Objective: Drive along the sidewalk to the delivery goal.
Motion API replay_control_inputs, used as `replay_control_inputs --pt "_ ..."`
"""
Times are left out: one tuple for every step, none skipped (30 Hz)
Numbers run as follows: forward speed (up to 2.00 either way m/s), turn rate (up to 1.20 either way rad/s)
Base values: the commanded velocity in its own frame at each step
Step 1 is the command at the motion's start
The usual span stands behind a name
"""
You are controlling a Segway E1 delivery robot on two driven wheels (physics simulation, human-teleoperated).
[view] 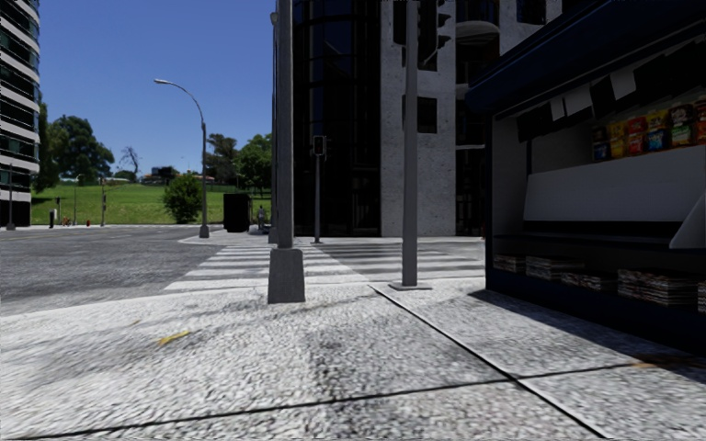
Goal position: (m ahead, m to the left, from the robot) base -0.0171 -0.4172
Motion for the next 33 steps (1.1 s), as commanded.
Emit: replay_control_inputs --pt "1.27 -0.35" --pt "1.21 -0.21" --pt "1.21 -0.21" --pt "0.14 0.00" --pt "0.00 0.00" --pt "0.00 0.00" --pt "0.00 0.00" --pt "0.00 0.00" --pt "0.00 0.00" --pt "0.00 0.00" --pt "0.00 0.00" --pt "0.00 0.00" --pt "0.00 0.00" --pt "0.00 0.00" --pt "0.00 0.00" --pt "0.00 0.00" --pt "0.00 0.00" --pt "0.00 0.00" --pt "0.00 0.00" --pt "0.00 0.00" --pt "0.00 0.00" --pt "0.00 0.00" --pt "0.00 0.00" --pt "0.00 0.00" --pt "0.00 0.00" --pt "0.00 0.00" --pt "0.00 0.00" --pt "0.00 0.00" --pt "0.00 0.00" --pt "0.00 0.00" --pt "0.00 0.00" --pt "0.00 0.00" --pt "0.00 0.00"
